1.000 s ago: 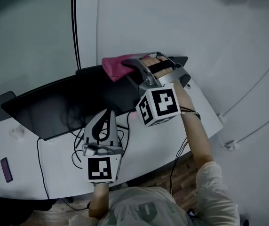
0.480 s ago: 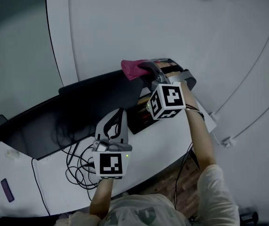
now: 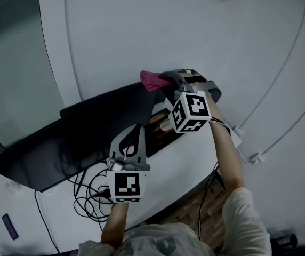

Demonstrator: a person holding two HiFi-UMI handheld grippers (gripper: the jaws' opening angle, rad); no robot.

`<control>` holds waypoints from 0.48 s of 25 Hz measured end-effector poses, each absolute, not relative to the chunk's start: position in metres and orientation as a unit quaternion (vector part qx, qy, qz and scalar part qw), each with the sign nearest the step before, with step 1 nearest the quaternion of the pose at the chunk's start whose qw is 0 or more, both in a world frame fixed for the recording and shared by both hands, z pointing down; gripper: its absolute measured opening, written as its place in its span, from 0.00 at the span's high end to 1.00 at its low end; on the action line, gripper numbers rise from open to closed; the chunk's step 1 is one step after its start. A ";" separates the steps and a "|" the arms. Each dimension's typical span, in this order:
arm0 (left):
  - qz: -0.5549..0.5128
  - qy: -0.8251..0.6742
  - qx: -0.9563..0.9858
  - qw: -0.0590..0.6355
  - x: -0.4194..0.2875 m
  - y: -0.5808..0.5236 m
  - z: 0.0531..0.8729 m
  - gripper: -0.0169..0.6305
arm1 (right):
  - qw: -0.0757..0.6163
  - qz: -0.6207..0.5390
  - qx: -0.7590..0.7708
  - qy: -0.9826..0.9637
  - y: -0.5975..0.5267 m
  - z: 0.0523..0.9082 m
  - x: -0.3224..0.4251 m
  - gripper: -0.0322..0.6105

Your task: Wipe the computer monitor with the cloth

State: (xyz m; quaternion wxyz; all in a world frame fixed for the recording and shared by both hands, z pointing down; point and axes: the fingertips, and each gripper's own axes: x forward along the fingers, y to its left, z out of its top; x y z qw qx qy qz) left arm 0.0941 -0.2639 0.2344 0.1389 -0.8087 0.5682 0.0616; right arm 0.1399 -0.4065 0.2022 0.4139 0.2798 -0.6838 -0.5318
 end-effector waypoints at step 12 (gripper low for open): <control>0.055 0.560 -0.815 0.137 0.102 -0.272 0.241 0.95 | 0.375 -0.502 0.342 -0.700 -0.421 0.192 0.165 0.87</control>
